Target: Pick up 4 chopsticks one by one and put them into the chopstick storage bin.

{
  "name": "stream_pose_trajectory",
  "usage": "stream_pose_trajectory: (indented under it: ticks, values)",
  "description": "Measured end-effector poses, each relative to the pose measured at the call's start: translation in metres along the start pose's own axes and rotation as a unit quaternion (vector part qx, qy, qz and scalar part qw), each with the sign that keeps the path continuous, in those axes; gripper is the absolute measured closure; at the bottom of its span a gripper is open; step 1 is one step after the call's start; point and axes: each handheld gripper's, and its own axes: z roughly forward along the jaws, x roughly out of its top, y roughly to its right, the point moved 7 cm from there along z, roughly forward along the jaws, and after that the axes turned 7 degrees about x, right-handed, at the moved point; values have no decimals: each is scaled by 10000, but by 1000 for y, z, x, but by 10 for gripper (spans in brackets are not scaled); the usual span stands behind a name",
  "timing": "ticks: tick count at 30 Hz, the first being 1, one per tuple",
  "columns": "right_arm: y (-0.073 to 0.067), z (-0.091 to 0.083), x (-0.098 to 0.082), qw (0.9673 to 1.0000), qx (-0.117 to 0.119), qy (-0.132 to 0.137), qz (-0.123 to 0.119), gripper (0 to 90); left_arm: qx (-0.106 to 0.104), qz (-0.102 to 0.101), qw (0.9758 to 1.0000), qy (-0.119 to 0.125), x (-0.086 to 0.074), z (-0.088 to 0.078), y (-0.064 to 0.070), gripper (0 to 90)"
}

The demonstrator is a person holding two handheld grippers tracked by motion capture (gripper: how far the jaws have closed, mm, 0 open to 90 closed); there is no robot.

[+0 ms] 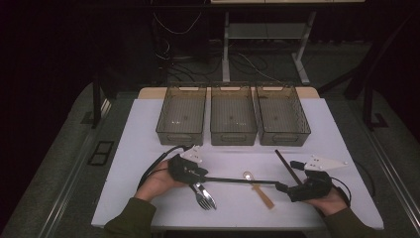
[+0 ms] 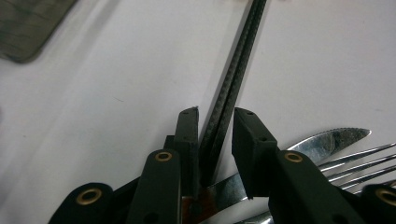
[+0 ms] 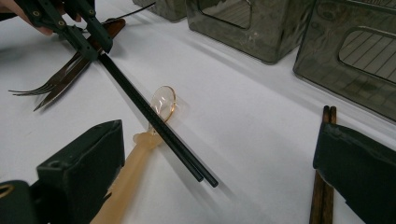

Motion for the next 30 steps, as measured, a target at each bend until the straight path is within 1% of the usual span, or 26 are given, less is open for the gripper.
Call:
stream_pose_trajectory:
  ticks: [2, 5, 10, 13, 17, 19, 21, 24, 30]
  values:
    - [0, 0, 0, 10000, 5, -2, -3, 23, -26, -32, 10000, -10, 0, 3, 1, 707]
    - [0, 0, 0, 10000, 1, -3, -7, 23, -2, 71, 9999, -92, -1, 6, 0, 711]
    - [0, 0, 0, 10000, 5, -10, -3, 23, -36, 103, 9999, -38, -1, 7, 0, 734]
    - [0, 0, 0, 10000, 6, -9, -5, 23, -59, 186, 9998, -27, -1, 7, 0, 748]
    - [0, 0, 0, 10000, 6, -7, -5, 23, -114, 269, 9996, 12, 2, 10, 3, 753]
    - [0, 0, 0, 10000, 5, -6, -6, 23, -140, 272, 9995, 36, 4, 12, 5, 755]
    - [0, 0, 0, 10000, 5, -7, 1, 23, -167, 328, 9993, 38, 6, 13, 7, 757]
    - [0, 0, 0, 10000, 4, -6, -1, 23, -202, 345, 9992, 13, 8, 15, 11, 759]
    - [0, 0, 0, 10000, -2, -5, 0, 23, -245, 279, 9993, -26, 14, 19, 20, 762]
